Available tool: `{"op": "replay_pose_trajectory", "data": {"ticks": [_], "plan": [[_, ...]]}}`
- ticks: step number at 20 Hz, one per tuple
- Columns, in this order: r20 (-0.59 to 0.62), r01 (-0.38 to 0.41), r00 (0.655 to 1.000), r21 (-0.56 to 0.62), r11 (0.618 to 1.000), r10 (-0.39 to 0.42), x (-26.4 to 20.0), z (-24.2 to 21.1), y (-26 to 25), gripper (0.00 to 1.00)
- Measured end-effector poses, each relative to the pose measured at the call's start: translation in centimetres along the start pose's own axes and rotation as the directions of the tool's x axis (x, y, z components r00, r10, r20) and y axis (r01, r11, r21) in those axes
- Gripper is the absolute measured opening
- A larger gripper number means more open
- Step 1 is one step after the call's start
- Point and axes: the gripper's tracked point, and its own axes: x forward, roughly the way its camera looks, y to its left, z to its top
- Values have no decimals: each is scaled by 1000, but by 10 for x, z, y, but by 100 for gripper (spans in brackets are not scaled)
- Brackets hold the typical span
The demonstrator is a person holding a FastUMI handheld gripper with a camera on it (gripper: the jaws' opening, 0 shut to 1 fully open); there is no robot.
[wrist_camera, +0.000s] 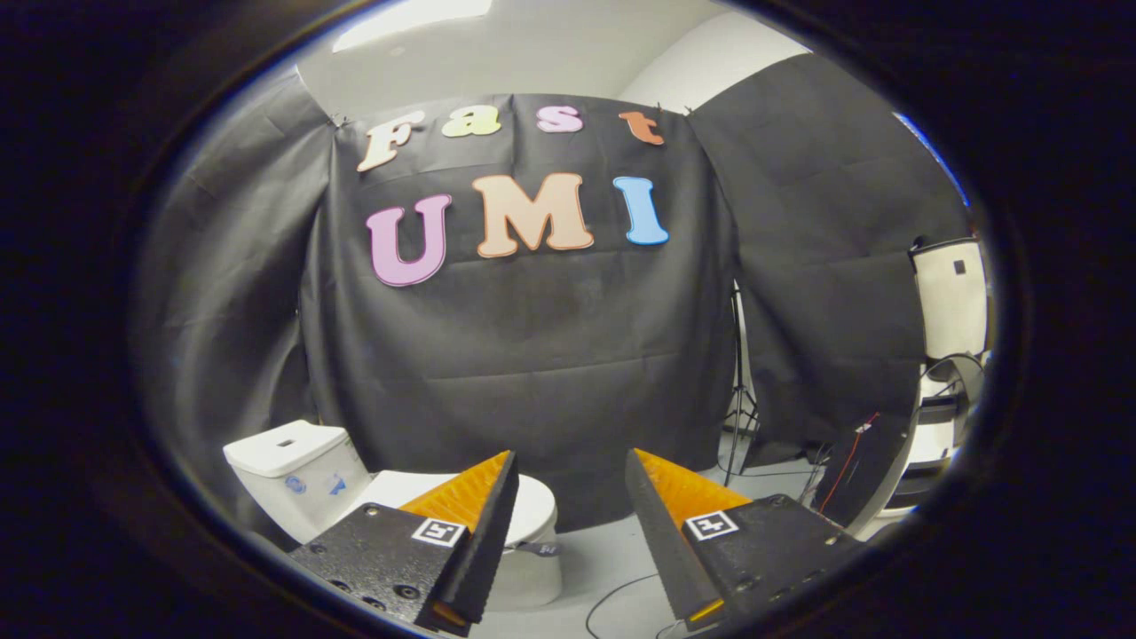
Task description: Open the toilet lid.
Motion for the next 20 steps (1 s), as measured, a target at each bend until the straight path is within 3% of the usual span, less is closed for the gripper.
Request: {"op": "replay_pose_trajectory", "data": {"ticks": [4, 10, 15, 20], "plan": [[29, -20, 999, -4, 1000, 20, 15, 0, 7, 75], [-88, -19, 995, 260, 966, 43, 78, -71, 12, 74], [-179, -2, 979, 469, 883, 98, 121, -149, 30, 65], [-220, 79, 973, 611, 787, 73, 151, -206, 30, 57]]}}
